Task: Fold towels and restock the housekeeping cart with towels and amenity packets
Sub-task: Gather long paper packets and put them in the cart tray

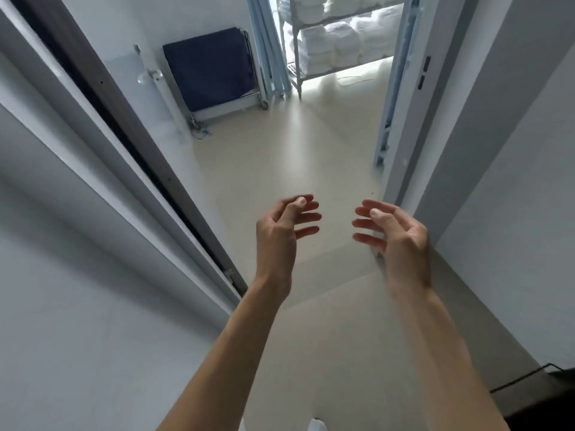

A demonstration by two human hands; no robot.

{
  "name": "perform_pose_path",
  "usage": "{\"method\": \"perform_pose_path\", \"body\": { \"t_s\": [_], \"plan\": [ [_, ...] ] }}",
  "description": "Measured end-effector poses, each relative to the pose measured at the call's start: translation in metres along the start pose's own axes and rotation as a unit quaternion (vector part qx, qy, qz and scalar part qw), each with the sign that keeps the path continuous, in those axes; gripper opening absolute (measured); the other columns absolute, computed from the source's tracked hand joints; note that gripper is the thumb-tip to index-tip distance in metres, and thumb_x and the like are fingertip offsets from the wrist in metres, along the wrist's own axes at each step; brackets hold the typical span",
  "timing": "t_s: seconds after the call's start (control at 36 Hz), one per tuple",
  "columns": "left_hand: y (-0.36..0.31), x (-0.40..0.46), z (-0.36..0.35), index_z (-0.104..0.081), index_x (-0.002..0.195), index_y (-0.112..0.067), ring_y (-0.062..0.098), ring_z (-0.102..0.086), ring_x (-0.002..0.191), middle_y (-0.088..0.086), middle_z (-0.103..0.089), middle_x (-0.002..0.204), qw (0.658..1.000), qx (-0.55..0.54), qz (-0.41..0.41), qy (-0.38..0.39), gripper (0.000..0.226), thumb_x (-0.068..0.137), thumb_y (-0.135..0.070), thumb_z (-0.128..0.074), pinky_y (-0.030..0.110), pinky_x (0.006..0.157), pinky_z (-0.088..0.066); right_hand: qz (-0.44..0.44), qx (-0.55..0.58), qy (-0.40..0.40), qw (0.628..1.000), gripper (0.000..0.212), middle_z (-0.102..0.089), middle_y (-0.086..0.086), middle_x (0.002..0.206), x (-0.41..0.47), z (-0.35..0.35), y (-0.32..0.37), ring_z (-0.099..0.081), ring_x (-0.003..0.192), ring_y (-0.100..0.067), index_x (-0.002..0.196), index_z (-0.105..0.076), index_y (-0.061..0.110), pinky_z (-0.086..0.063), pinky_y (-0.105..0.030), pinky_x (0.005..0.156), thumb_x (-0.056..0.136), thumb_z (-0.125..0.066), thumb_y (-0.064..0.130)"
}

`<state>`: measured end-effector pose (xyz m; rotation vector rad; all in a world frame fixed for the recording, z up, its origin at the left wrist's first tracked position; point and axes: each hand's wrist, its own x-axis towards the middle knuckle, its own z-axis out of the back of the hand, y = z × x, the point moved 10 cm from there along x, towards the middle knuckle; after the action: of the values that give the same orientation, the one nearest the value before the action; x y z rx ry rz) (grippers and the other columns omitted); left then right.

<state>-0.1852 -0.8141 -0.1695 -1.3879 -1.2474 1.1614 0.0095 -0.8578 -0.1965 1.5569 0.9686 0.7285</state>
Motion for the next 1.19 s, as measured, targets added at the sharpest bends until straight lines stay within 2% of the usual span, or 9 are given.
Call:
{"method": "perform_pose_path", "body": {
  "t_s": [0.11,0.19,0.36,0.5,0.58,0.67,0.81,0.97,1.19],
  "plan": [
    [-0.017,0.052,0.011,-0.070,0.109,-0.009,0.026,-0.073,0.096,0.009,-0.076,0.103,1.000,-0.017,-0.002,-0.009,0.027,0.102,-0.018,-0.045,0.042,0.087,-0.058,0.014,-0.017,0.018,1.000,0.019,-0.075,-0.001,0.101,0.052,-0.045,0.021,-0.073,0.093,-0.020,0.110,-0.070,0.014,-0.060,-0.029,0.074,0.100,-0.054,0.017],
    [-0.027,0.091,0.027,-0.070,0.108,-0.007,0.028,-0.073,0.094,0.010,-0.076,0.100,0.999,-0.027,-0.012,-0.025,0.029,0.100,-0.019,-0.045,0.041,0.086,-0.059,0.026,-0.027,0.034,0.999,0.018,-0.076,0.002,0.098,0.091,-0.079,0.031,-0.073,0.091,-0.018,0.108,-0.070,0.015,-0.060,-0.028,0.073,0.099,-0.055,0.018],
    [-0.028,0.190,0.050,-0.072,0.103,-0.005,0.030,-0.074,0.092,0.012,-0.077,0.096,0.999,-0.035,-0.010,-0.032,0.031,0.103,-0.013,-0.042,0.044,0.086,-0.058,0.030,-0.026,0.063,0.997,0.018,-0.076,0.001,0.098,0.177,-0.151,0.021,-0.073,0.091,-0.019,0.110,-0.069,0.014,-0.060,-0.028,0.072,0.099,-0.056,0.017],
    [-0.033,0.304,0.049,-0.073,0.106,-0.008,0.028,-0.073,0.095,0.010,-0.077,0.099,0.998,-0.050,-0.023,-0.015,0.029,0.097,-0.021,-0.049,0.041,0.086,-0.059,0.026,-0.001,0.065,0.998,0.019,-0.076,-0.003,0.099,0.271,-0.209,0.009,-0.073,0.092,-0.023,0.111,-0.070,0.011,-0.060,-0.031,0.073,0.097,-0.057,0.014],
    [-0.040,0.373,0.041,-0.073,0.106,-0.010,0.026,-0.073,0.097,0.009,-0.077,0.100,0.999,-0.052,-0.007,0.002,0.036,0.087,-0.030,-0.050,0.041,0.087,-0.058,0.018,0.000,0.055,0.998,0.019,-0.076,-0.005,0.098,0.327,-0.239,0.010,-0.073,0.092,-0.024,0.110,-0.070,0.011,-0.060,-0.032,0.074,0.097,-0.057,0.013],
    [-0.054,0.440,0.033,-0.074,0.106,-0.012,0.024,-0.073,0.098,0.007,-0.077,0.101,0.998,-0.059,-0.014,0.008,0.036,0.085,-0.031,-0.051,0.042,0.088,-0.058,0.022,0.003,0.050,0.999,0.018,-0.076,-0.004,0.098,0.387,-0.266,0.018,-0.072,0.093,-0.023,0.110,-0.070,0.012,-0.060,-0.031,0.075,0.097,-0.056,0.013],
    [-0.082,0.539,0.003,-0.074,0.106,-0.014,0.023,-0.072,0.099,0.005,-0.077,0.103,0.998,-0.052,-0.031,0.034,0.036,0.085,-0.032,-0.051,0.042,0.087,-0.057,0.048,0.016,0.005,0.999,0.019,-0.076,-0.001,0.098,0.476,-0.275,0.038,-0.073,0.092,-0.020,0.108,-0.070,0.014,-0.059,-0.026,0.073,0.099,-0.054,0.013],
    [-0.094,0.638,-0.056,-0.073,0.106,-0.013,0.025,-0.072,0.100,0.007,-0.076,0.104,0.995,-0.053,-0.045,0.071,0.034,0.086,-0.030,-0.051,0.041,0.084,-0.057,0.062,0.015,-0.039,0.997,0.019,-0.076,0.000,0.097,0.579,-0.266,0.048,-0.073,0.091,-0.018,0.107,-0.071,0.014,-0.059,-0.026,0.076,0.099,-0.053,0.012],
    [-0.073,0.790,-0.131,-0.074,0.102,-0.008,0.030,-0.072,0.097,0.012,-0.076,0.101,0.996,-0.049,-0.044,0.054,0.034,0.085,-0.027,-0.053,0.042,0.084,-0.058,0.064,0.025,-0.029,0.997,0.019,-0.076,-0.001,0.097,0.758,-0.262,0.036,-0.072,0.091,-0.019,0.106,-0.071,0.014,-0.059,-0.028,0.077,0.099,-0.054,0.013]
  ]
}}
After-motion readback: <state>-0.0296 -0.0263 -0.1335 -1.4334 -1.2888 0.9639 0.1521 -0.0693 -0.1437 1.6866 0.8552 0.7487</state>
